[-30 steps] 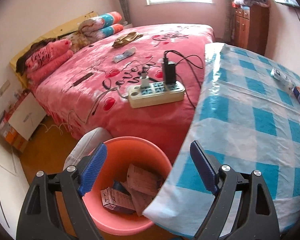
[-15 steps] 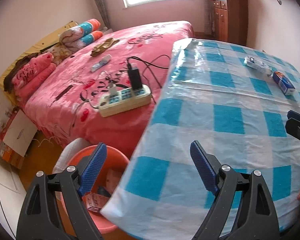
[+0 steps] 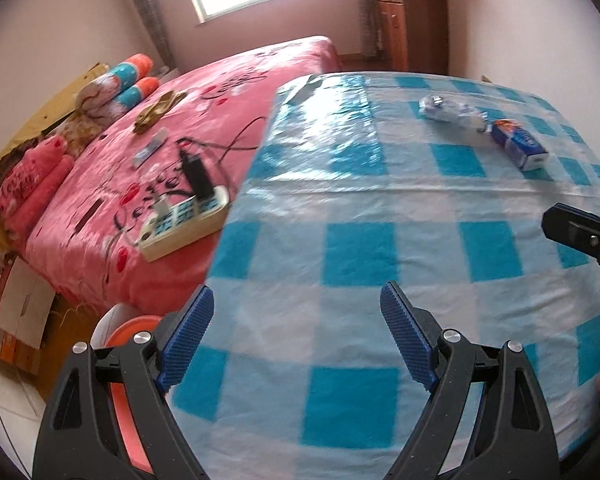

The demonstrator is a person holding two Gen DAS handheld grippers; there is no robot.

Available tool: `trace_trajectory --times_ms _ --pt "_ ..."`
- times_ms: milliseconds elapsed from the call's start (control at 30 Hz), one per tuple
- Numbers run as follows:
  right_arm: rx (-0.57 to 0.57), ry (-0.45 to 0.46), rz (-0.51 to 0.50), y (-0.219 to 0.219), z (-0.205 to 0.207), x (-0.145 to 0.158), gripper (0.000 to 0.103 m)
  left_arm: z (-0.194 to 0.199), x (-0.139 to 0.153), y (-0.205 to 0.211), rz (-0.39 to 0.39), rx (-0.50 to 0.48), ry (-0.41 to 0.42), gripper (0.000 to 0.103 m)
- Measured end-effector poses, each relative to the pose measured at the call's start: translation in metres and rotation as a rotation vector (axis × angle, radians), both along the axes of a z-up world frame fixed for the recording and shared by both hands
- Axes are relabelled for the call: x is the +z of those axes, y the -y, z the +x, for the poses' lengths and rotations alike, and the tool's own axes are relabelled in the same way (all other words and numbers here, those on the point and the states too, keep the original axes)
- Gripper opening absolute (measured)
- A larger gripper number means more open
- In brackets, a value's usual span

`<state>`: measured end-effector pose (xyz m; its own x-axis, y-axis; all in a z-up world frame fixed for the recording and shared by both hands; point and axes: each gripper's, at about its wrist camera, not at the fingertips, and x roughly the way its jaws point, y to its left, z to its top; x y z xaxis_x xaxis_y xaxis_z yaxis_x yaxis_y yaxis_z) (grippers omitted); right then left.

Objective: Collect trash
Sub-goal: 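Move both open tools back over the checked table, then grasp the white milk bottle with the left tool while the right tool grasps the blue Vinda tissue pack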

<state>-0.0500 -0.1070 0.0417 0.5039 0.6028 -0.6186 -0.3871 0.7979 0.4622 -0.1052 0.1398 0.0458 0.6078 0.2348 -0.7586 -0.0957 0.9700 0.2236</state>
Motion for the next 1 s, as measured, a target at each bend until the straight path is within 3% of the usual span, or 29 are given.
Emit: trace_trajectory --times_ms 267,433,733,833,1000 --pt "-0.146 0.031 0.028 0.049 0.011 0.006 0.098 0.045 0.009 0.037 -0.19 -0.088 -0.052 0.086" --pt "-0.197 0.037 0.056 0.072 0.029 0.005 0.098 0.082 0.015 0.056 -0.266 -0.101 -0.067 0.086" --pt "-0.221 0.034 -0.039 0.072 0.066 0.002 0.096 0.167 0.01 0.091 -0.383 -0.054 -0.121 0.086" --pt "-0.209 0.024 -0.059 0.065 0.075 0.001 0.081 0.19 0.006 0.098 -0.396 -0.032 -0.132 0.086" --pt "-0.195 0.039 -0.102 0.057 0.083 0.001 0.081 0.222 -0.007 0.106 -0.451 0.036 -0.17 0.086"
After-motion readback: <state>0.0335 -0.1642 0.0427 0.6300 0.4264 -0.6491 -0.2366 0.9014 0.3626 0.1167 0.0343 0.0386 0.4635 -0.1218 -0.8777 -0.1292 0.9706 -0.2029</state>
